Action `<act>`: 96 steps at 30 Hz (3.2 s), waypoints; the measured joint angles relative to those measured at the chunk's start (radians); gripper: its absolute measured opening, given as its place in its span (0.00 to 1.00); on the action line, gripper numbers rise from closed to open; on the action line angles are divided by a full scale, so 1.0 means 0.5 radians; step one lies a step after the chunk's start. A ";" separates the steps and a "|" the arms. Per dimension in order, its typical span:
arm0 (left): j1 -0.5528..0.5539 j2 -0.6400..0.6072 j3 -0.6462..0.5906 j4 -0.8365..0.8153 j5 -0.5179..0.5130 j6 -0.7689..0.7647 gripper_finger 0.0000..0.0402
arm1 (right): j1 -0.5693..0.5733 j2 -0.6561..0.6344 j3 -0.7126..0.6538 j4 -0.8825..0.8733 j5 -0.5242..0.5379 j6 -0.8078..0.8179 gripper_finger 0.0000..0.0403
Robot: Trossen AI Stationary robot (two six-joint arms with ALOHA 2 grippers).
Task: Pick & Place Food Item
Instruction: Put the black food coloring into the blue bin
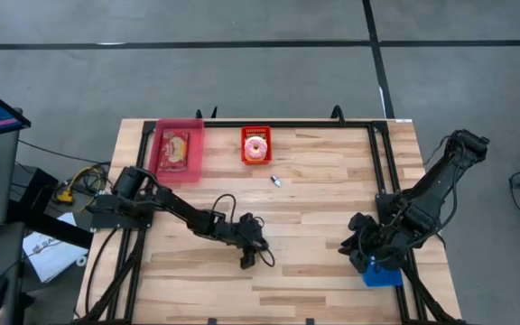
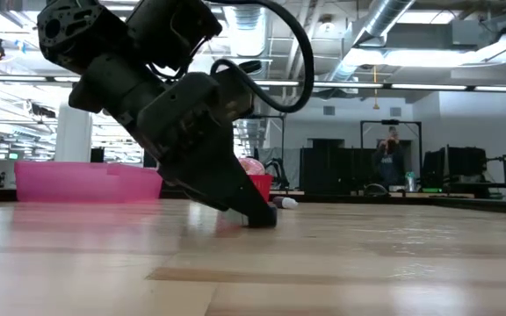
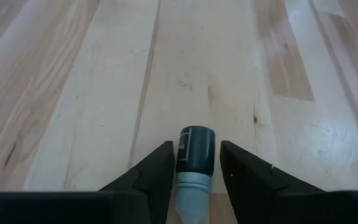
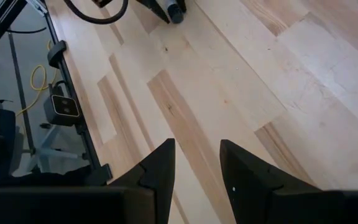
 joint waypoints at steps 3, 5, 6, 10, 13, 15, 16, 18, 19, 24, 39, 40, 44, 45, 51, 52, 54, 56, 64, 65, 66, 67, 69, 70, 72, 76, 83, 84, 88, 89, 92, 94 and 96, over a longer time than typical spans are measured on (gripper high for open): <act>0.001 0.002 -0.002 -0.018 -0.010 -0.011 0.27 | 0.002 0.000 0.000 0.000 0.000 -0.016 0.30; 0.003 -0.008 -0.003 -0.021 -0.010 -0.044 0.22 | 0.001 0.000 0.000 0.010 0.001 -0.041 0.30; 0.003 -0.008 -0.003 -0.020 -0.011 -0.062 0.20 | -0.003 0.000 0.000 0.009 0.003 -0.047 0.30; 0.022 -0.022 -0.008 0.006 0.001 -0.167 0.15 | -0.029 0.000 0.000 0.016 0.045 -0.062 0.30; 0.052 -0.047 -0.011 0.018 0.031 -0.239 0.18 | -0.071 0.001 0.000 0.044 0.048 -0.138 0.30; 0.091 -0.093 -0.017 -0.005 0.038 -0.269 0.21 | -0.114 0.001 0.000 0.085 0.053 -0.222 0.30; 0.112 -0.124 -0.017 0.007 0.056 -0.275 0.22 | -0.143 0.001 0.000 0.118 0.062 -0.284 0.30; 0.166 -0.203 -0.016 0.029 0.131 -0.286 0.22 | -0.204 0.001 0.000 0.190 0.098 -0.435 0.30; 0.195 -0.247 -0.015 0.032 0.190 -0.298 0.21 | -0.243 0.001 0.000 0.238 0.102 -0.538 0.30; 0.360 -0.483 -0.014 0.115 0.545 -0.367 0.17 | -0.443 0.001 0.000 0.557 0.100 -1.172 0.30; 0.526 -0.894 0.073 0.093 0.798 -0.583 0.18 | -0.946 0.002 0.027 1.376 -0.001 -2.433 0.33; 0.522 -0.894 0.083 0.095 0.797 -0.604 0.19 | -0.967 0.002 0.044 1.375 -0.020 -2.494 0.34; 0.517 -0.894 0.116 0.094 0.797 -0.676 0.18 | -1.027 0.004 0.102 1.380 -0.068 -2.727 0.40; 0.518 -0.894 0.127 0.094 0.797 -0.691 0.18 | -1.035 0.010 0.116 1.382 -0.074 -2.789 0.42; 0.512 -0.894 0.199 0.095 0.797 -0.792 0.19 | -1.100 0.139 0.209 1.394 -0.308 -2.982 0.49; 0.512 -0.894 0.209 0.095 0.797 -0.811 0.19 | -1.107 0.172 0.222 1.392 -0.333 -3.004 0.49; 0.512 -0.894 0.222 0.098 0.797 -0.851 0.19 | -1.112 0.235 0.257 1.384 -0.346 -3.047 0.49; 0.507 -0.894 0.226 0.096 0.796 -0.884 0.19 | -1.112 0.289 0.294 1.391 -0.355 -3.101 0.49; 0.464 -0.894 0.226 0.093 0.795 -0.942 0.19 | -1.133 0.455 0.393 1.383 -0.378 -3.227 0.48; 0.463 -0.894 0.227 0.094 0.795 -0.942 0.19 | -1.141 0.473 0.409 1.390 -0.378 -3.237 0.48; 0.464 -0.894 0.227 0.094 0.795 -0.942 0.19 | -1.144 0.484 0.419 1.395 -0.381 -3.245 0.48; 0.465 -0.894 0.227 0.094 0.794 -0.942 0.19 | -1.150 0.492 0.425 1.390 -0.382 -3.247 0.48; 0.465 -0.894 0.227 0.086 0.793 -0.942 0.19 | -1.153 0.497 0.434 1.391 -0.384 -3.247 0.48; 0.465 -0.894 0.227 0.085 0.791 -0.942 0.19 | -1.154 0.497 0.434 1.391 -0.389 -3.247 0.47; 0.465 -0.894 0.227 0.083 0.784 -0.942 0.19 | -1.154 0.497 0.434 1.389 -0.403 -3.247 0.46; 0.465 -0.894 0.227 0.080 0.784 -0.940 0.19 | -1.154 0.497 0.434 1.389 -0.430 -3.247 0.42; 0.474 -0.894 0.227 0.080 0.784 -0.936 0.19 | -1.165 0.497 0.435 1.389 -0.434 -3.247 0.32; 0.474 -0.894 0.227 0.080 0.784 -0.936 0.19 | -1.165 0.497 0.434 1.389 -0.434 -3.247 0.30; 0.474 -0.894 0.227 0.079 0.791 -0.937 0.19 | -1.165 0.497 0.434 1.389 -0.437 -3.247 0.24; 0.474 -0.894 0.227 0.079 0.793 -0.936 0.19 | -1.165 0.497 0.434 1.389 -0.437 -3.247 0.23; 0.474 -0.894 0.227 0.082 0.793 -0.910 0.19 | -1.165 0.497 0.434 1.386 -0.437 -3.247 0.21; 0.474 -0.893 0.227 0.100 0.793 -0.909 0.19 | -1.164 0.495 0.434 1.385 -0.437 -3.246 0.21; 0.474 -0.892 0.226 0.134 0.803 -0.914 0.20 | -1.164 0.492 0.436 1.391 -0.436 -3.246 0.21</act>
